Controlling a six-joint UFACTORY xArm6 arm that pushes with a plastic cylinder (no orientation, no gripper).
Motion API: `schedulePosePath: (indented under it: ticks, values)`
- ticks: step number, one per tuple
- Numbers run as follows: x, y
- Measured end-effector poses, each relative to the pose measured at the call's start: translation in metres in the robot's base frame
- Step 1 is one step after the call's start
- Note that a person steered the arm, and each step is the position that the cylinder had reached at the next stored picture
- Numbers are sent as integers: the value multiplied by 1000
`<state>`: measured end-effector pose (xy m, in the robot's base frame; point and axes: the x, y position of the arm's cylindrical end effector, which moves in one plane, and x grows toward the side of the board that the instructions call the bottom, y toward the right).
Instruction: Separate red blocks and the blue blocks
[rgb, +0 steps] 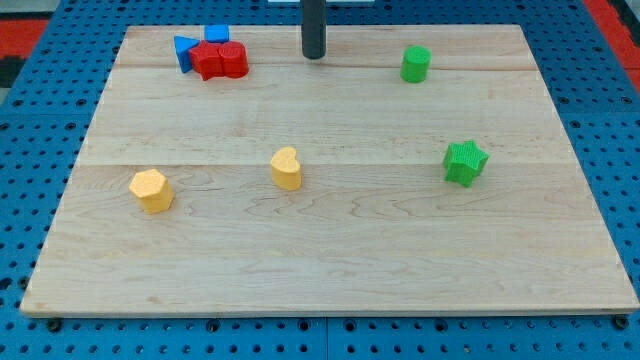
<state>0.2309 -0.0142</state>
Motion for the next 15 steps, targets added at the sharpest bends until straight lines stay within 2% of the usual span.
schedulePosePath:
  ticks: [1, 2, 3, 4, 5, 6, 8, 9, 11, 12, 13, 14, 15]
  values:
    - [25, -25]
    - [130, -25]
    - [104, -114]
    - [74, -165]
    - [26, -160]
    - [6, -135]
    - [10, -50]
    - [10, 13]
    - [1, -44]
    - [-29, -20]
    - [-37, -4]
    - [15, 59]
    - [42, 97]
